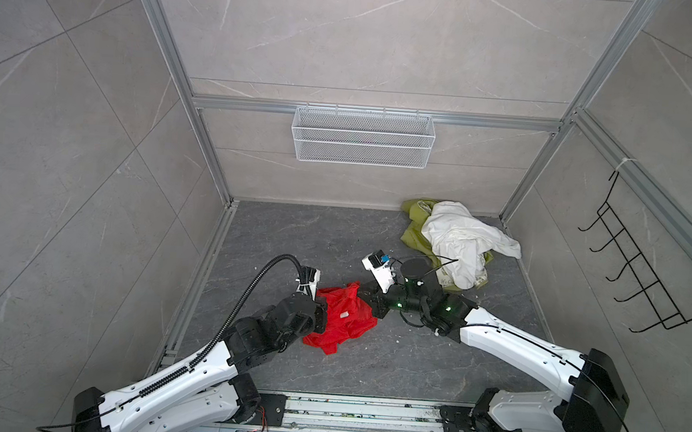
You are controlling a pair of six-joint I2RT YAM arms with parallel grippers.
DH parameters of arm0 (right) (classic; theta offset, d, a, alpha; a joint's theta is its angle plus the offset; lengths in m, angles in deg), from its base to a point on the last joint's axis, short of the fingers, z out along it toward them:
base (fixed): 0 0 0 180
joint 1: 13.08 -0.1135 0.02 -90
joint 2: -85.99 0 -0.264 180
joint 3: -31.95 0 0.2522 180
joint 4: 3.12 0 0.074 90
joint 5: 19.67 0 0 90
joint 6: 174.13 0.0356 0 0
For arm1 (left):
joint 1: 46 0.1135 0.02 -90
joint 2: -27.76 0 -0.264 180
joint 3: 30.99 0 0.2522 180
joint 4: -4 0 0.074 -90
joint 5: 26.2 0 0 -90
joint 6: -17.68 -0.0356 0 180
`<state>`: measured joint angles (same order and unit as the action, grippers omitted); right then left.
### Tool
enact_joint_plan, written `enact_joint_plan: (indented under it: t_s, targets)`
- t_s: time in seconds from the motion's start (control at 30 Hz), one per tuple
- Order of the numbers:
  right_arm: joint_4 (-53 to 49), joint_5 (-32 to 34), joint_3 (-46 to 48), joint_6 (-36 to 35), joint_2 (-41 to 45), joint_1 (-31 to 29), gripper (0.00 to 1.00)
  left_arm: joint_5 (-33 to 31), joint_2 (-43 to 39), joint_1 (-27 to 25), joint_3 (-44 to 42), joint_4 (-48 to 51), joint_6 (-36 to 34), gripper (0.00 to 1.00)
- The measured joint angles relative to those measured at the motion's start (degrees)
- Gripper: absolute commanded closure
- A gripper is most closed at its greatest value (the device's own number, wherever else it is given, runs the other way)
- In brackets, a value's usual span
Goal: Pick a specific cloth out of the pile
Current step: 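Lower the red cloth onto the open table with both grippers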
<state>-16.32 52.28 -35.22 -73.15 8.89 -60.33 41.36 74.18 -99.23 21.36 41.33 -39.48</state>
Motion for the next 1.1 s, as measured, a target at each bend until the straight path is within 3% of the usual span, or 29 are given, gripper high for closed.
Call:
enact_joint_plan:
  t_s: [0.33,1.1]
  targets:
    - [3.1,0.6,4.0,0.0,-1.4,1.2,1.00,1.7,0.0,5.3,-3.8,-0.3,4.2,1.00]
    - [10.3,0.0,11.4,0.0,-8.7,4.8,1.00,6.6,0.0,10.8,-14.9,-6.0,9.7,1.00]
